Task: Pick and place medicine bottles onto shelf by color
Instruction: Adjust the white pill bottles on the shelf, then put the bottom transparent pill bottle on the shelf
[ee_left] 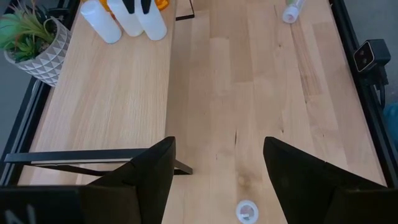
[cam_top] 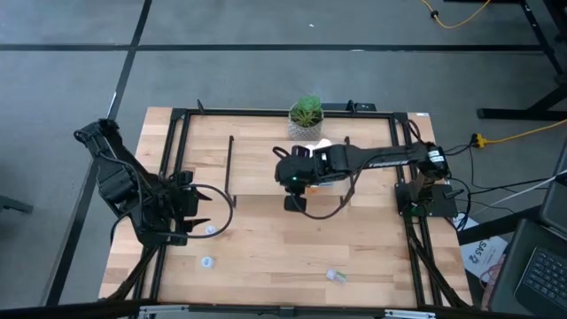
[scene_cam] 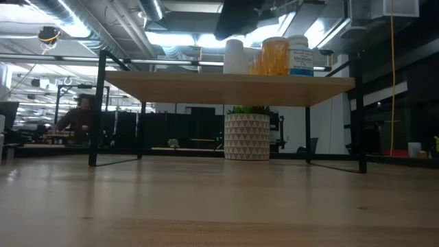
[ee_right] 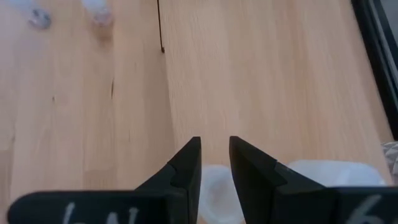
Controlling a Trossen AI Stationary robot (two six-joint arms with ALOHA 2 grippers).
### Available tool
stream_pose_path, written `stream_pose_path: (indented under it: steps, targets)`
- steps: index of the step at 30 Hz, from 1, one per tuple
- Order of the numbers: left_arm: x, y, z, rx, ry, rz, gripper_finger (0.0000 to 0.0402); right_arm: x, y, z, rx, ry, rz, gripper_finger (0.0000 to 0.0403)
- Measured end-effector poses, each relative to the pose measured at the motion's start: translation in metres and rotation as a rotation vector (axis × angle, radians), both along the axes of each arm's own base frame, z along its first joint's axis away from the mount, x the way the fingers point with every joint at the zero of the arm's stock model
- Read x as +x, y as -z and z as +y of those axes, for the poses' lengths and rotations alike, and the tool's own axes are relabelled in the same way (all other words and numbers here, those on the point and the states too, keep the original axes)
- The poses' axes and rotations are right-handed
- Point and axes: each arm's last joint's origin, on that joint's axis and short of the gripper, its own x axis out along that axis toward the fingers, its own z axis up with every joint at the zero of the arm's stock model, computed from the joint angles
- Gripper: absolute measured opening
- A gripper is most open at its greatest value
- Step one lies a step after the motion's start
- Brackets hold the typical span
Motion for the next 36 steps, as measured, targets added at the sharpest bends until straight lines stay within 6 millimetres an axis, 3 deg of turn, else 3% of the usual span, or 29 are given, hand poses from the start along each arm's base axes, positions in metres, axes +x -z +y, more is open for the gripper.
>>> stream_pose_path:
  steps: [23,30,36]
  targets:
    - [0.001,-0.001,-0.001,-0.015,0.0,-0.014,0.0238,-0.003,0.004,-0.001,-0.042,0.055,0.042,0.0086]
    - [0.001,-0.001,-0.001,-0.017,0.0,-0.015,0.0238,-0.007,-0.025,-0.004,-0.108,0.109,-0.011,0.0086]
    - [0.001,-0.001,-0.002,-0.019,0.0,-0.016,0.0238,-0.026,-0.055,0.001,-0.006,0.156,0.034,0.0086]
